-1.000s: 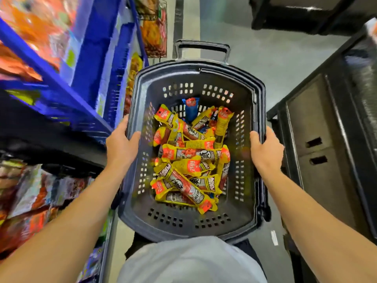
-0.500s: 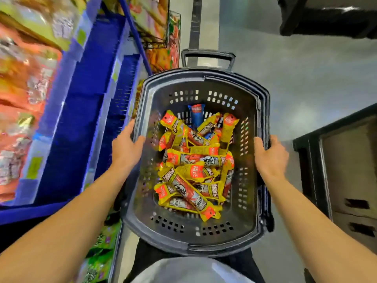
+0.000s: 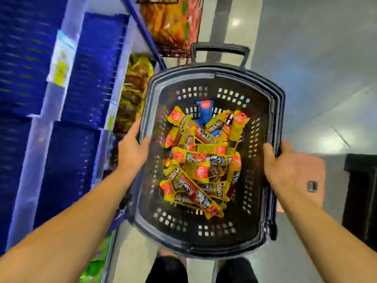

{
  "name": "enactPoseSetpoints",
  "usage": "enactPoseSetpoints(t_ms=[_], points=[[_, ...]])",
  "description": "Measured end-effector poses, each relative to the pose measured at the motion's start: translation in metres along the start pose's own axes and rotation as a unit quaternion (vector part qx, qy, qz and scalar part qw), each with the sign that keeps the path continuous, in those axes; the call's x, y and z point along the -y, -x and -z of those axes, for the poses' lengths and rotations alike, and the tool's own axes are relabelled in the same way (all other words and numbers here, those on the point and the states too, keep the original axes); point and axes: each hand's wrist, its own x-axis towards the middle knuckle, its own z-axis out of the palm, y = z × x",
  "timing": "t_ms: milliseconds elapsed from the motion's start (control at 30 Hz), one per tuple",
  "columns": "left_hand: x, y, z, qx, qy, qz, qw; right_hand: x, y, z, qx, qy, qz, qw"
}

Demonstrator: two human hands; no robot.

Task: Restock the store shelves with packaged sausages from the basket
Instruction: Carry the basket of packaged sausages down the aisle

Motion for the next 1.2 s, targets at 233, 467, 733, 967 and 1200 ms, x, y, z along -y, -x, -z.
enactPoseSetpoints(t_ms=[233,467,733,967,1200], points=[[0.066,-0.086,-0.081,0.019,-0.016,0.037,0.999,-0.016,-0.076,-0.142,0.068,-0.074,-0.058,0.993],[0.107,-0.135,-0.117,-0.005,-0.051,0.078,0.996,-0.009,-0.11,-0.219,0.077,-0.067,-0.075,0.992],[0.133,-0.158,-0.11,-0.033,-0.07,0.073,0.994,0.011,-0.105,-0.247,0.086,-0.072,-0.076,0.991],[0.129,-0.155,-0.107,-0.016,-0.062,0.088,0.994,0.019,-0.101,-0.243,0.122,-0.047,-0.086,0.988],[0.078,-0.078,-0.07,0.053,-0.079,0.035,0.995,0.054,-0.03,-0.196,0.177,0.061,-0.005,0.982]])
